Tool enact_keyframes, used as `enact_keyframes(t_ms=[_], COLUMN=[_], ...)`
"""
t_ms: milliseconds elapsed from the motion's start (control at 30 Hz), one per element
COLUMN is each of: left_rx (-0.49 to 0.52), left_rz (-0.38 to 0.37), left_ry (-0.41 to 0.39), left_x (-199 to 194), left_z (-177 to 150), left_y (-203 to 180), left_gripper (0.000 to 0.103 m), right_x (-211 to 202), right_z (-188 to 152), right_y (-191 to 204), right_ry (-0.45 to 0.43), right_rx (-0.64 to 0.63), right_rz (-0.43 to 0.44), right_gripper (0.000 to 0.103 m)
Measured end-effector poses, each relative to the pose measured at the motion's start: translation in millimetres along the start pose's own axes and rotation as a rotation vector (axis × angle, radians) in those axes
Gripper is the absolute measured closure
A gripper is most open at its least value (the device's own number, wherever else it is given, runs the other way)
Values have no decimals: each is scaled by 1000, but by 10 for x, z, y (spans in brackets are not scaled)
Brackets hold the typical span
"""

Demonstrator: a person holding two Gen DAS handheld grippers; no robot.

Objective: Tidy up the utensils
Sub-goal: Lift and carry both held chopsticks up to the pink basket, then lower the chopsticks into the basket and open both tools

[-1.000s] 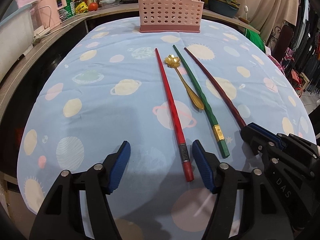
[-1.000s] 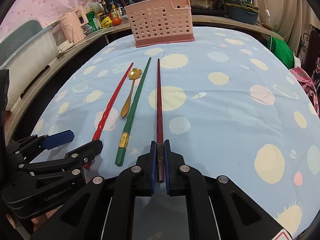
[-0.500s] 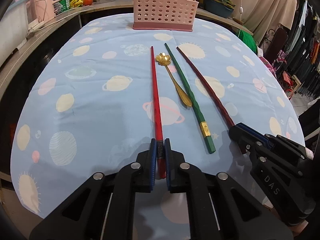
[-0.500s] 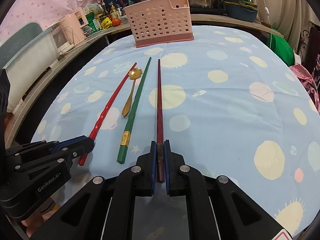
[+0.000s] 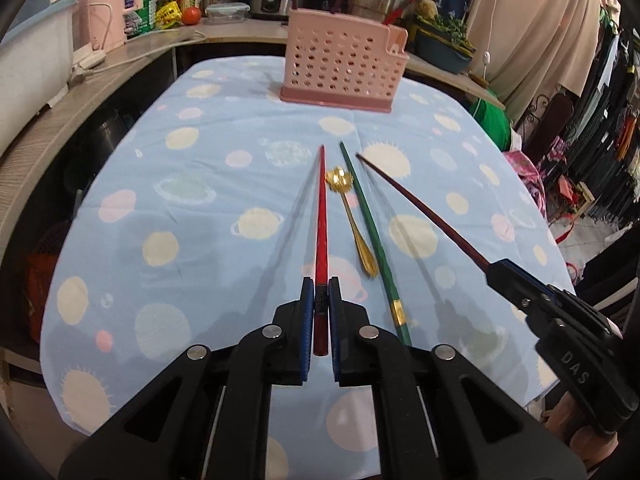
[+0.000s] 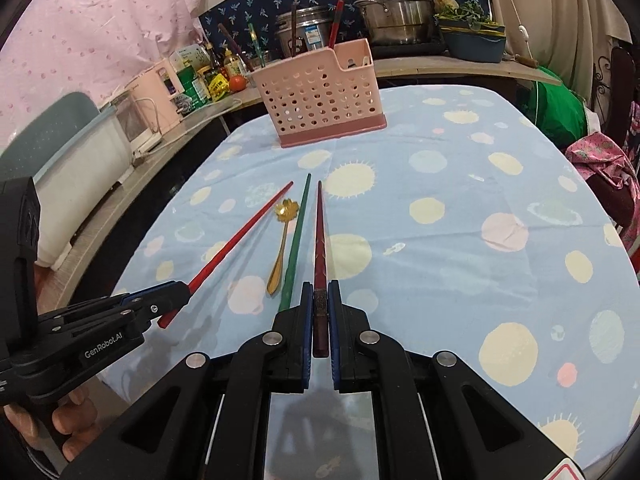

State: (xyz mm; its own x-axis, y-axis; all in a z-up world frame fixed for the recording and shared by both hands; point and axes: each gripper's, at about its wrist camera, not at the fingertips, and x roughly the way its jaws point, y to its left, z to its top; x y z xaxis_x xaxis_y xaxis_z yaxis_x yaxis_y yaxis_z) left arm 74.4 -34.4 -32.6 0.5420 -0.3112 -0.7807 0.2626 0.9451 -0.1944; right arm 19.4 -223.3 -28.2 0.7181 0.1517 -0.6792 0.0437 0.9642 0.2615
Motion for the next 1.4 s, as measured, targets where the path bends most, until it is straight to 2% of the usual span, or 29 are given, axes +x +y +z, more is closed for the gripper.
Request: enact_keyframes(t_ms=[267, 533, 900, 1067, 1400], left_rx=[-37, -49, -56, -66, -43], left_rz=[8, 7, 8, -9, 5], left_ry=[-97, -219, -296, -335, -506], left_x=[-244, -502, -574, -652, -1062], left_z=[423, 986, 1639, 1992, 2831], left_y=[107, 115, 120, 106, -44], left_gripper=[96, 97, 97, 97, 97], right_x=[-224, -384, -330, -346, -333], right_z=[426, 929, 1481, 1833, 2664], right_y=[-6, -22, -46, -77, -93], right_ry=[-95, -205, -274, -337, -476], right_rx=[3, 8, 29, 69, 119], right_rz=[7, 22, 54, 89, 121], right_gripper=[96, 96, 96, 96, 96])
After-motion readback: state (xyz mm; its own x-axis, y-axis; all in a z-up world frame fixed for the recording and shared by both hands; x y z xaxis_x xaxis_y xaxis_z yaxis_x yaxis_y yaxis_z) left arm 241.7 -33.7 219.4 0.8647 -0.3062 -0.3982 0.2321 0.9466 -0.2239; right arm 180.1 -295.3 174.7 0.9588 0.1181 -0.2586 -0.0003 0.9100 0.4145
